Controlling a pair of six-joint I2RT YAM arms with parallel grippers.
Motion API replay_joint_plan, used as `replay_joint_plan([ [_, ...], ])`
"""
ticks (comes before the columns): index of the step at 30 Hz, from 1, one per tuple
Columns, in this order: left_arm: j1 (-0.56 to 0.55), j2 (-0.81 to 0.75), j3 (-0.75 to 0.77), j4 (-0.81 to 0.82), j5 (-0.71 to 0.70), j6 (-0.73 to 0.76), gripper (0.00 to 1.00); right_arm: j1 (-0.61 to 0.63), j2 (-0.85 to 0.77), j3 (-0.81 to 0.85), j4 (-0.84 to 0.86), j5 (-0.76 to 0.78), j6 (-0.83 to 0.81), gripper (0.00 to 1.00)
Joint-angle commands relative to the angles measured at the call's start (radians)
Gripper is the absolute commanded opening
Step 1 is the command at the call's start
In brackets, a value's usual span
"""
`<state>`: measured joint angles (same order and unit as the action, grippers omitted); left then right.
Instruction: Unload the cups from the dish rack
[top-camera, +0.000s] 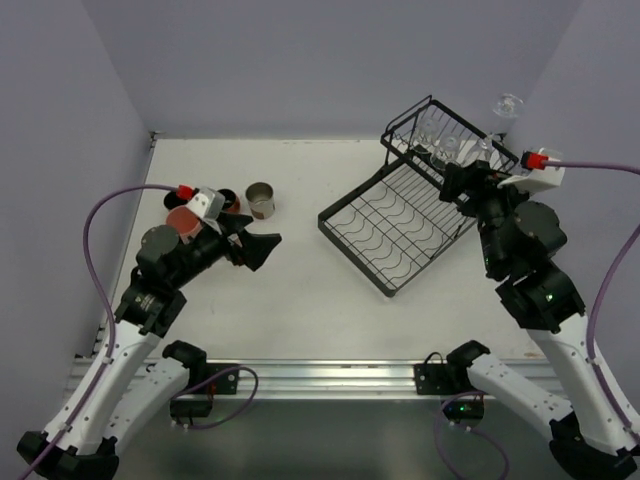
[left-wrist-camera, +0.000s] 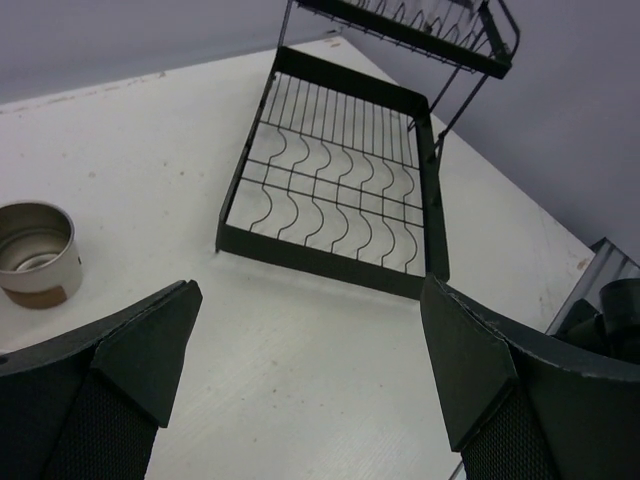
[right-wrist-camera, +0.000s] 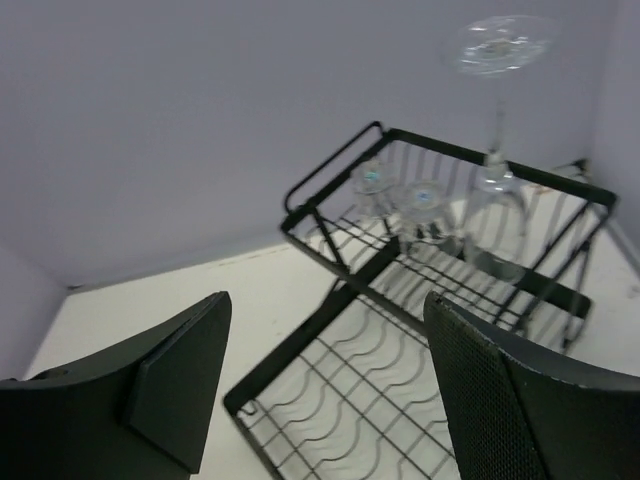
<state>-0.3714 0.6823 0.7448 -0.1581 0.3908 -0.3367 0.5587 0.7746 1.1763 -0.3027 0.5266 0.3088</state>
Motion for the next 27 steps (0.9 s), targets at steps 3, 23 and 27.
replay_joint_plan([
  [3,-0.073,-0.029,0.014,0.062,-0.001,0.06,1.0,-0.134,0.038,0.132,-0.081,0.093,-0.079,0.89],
  [23,-0.273,-0.04,0.022,-0.004,-0.171,0.113,1.0,-0.548,0.451,0.646,-0.395,-0.37,-0.016,0.99],
  [27,-0.287,-0.032,0.024,-0.004,-0.181,0.116,1.0,-0.554,0.505,0.678,-0.415,-0.364,-0.016,0.99],
])
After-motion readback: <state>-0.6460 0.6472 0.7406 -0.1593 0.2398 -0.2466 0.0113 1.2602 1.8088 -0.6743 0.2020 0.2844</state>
